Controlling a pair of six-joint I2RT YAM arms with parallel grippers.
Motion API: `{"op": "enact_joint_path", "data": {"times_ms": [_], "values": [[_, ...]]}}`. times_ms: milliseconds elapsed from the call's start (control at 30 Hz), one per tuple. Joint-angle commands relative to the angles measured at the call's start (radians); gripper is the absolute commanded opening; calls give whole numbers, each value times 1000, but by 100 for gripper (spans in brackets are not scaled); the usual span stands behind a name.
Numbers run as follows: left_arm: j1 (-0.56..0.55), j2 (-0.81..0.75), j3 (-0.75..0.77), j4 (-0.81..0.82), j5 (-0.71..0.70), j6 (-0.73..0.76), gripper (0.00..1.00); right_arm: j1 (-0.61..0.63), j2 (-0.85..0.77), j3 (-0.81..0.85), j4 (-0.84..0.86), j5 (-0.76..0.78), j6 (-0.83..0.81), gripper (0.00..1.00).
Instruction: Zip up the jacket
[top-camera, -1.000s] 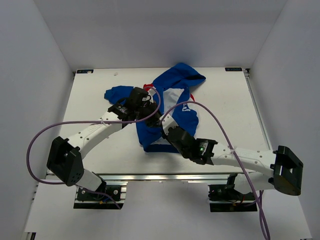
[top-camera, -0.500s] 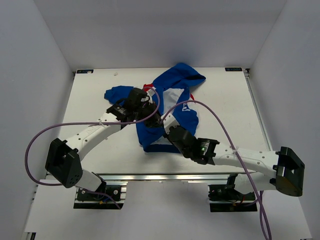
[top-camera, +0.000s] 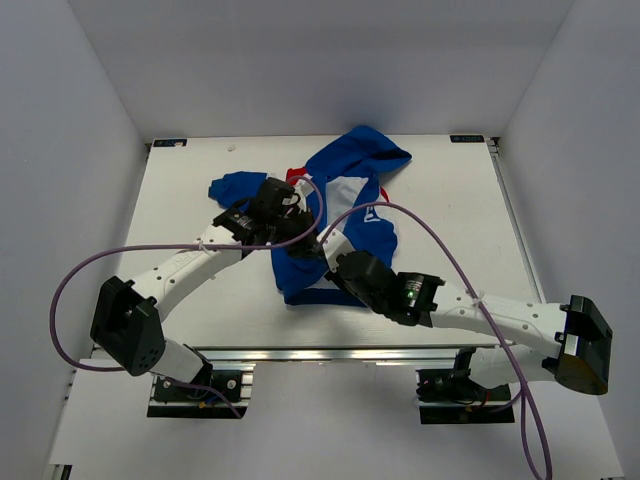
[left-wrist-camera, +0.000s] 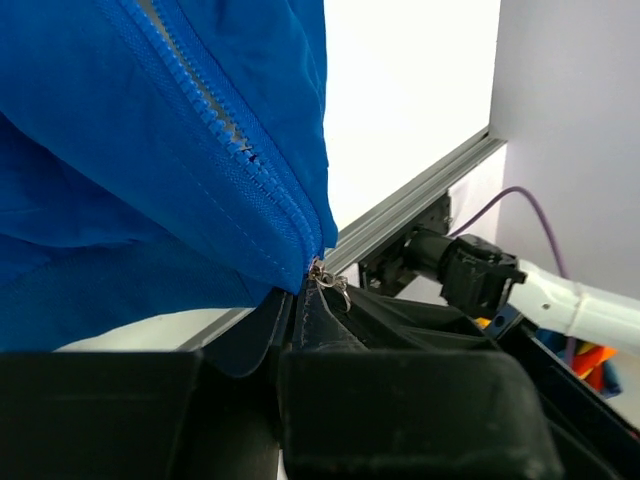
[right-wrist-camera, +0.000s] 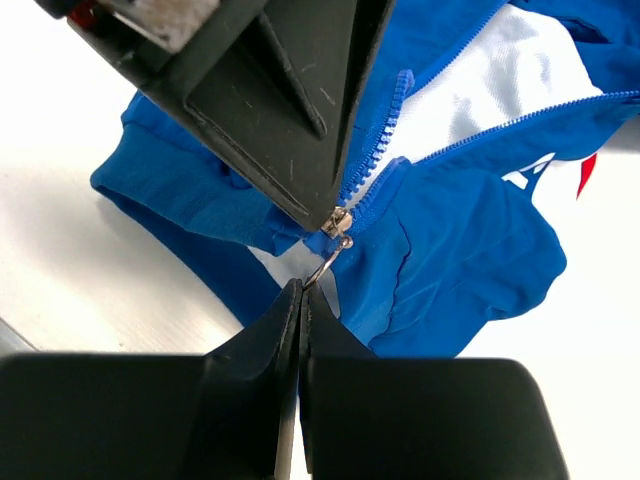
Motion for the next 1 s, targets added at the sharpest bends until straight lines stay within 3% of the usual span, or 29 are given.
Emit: {"op": "enact_joint_path", "data": {"times_ms": [0,133,333,533,667,967], "values": [[-7,-17,6,-1,11,71,0,1,-3,55,-19,-29,17,0],[-16,-19,22,-36,-8,152,0,-45,-9,65,-34,-13,21,0],[-27,1,64,-108,-32,244,0,-73,-18,85,-28,-154,6,0],[-38,10,58,-117,-3,273,0,-87,17,96,-11,-101,-3,0],[-38,19,41,-101,29,275,0,-87,42,88,6,-179,-53,0],[-39,15,38,-99,49,287,0,-88,48,50,0,-181,-14,0]]}}
